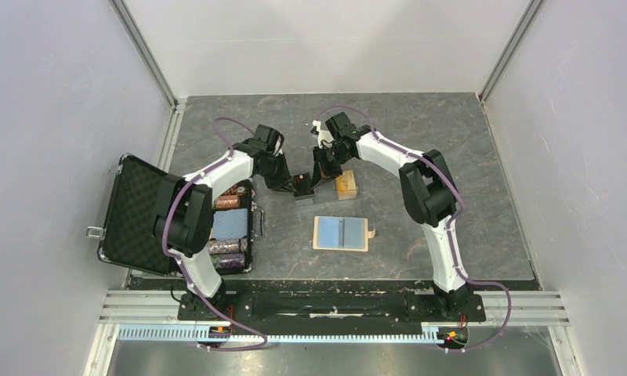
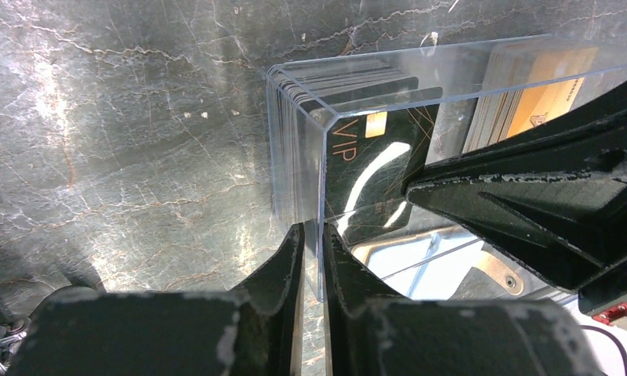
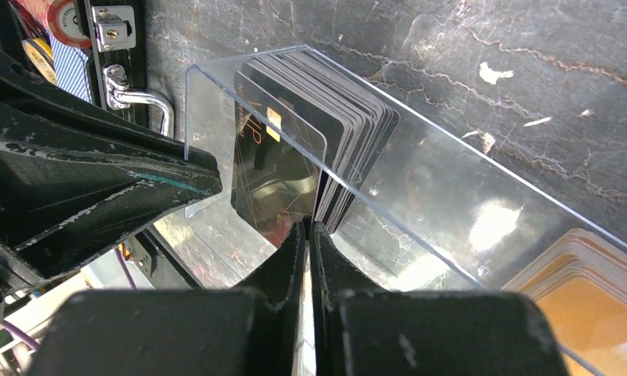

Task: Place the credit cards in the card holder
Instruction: Pick up the credit card from the storage box.

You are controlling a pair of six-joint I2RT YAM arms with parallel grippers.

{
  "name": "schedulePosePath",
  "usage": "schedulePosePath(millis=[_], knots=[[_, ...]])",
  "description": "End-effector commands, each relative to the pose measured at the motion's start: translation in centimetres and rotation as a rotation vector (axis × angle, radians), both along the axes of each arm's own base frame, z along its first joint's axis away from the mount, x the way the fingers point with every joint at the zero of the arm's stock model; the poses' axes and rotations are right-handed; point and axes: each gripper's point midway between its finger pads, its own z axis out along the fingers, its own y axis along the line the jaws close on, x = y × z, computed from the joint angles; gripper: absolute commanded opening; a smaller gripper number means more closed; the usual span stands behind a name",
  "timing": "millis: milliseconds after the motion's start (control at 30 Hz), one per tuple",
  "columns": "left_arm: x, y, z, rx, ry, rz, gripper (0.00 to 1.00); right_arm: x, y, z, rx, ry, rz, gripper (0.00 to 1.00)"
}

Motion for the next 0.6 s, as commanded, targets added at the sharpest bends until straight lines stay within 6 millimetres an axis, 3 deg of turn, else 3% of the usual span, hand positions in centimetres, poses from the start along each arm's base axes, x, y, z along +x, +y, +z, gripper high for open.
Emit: schedulePosePath(millis=[0, 300, 433, 567], knots=[[-0.3, 0.3, -1.4, 0.036, 0.027, 0.000, 0.12, 1.0, 0.0, 3.5, -0.024, -0.123, 0.021, 0.00], [-0.4, 0.2, -1.6, 0.031, 0.035, -0.001, 0.11, 0.3, 1.8, 5.4, 0.110, -0.117, 0.067, 0.00], [-0.6, 0.2, -1.7, 0.032, 0.040, 0.000, 0.11, -0.5, 2.8, 5.2, 0.187, -0.056, 0.066, 0.01], [-0.6, 0.2, -1.8, 0.032, 0.045, 0.001, 0.12, -0.9, 3.4, 4.1, 0.225, -0.001, 0.043, 0.11]])
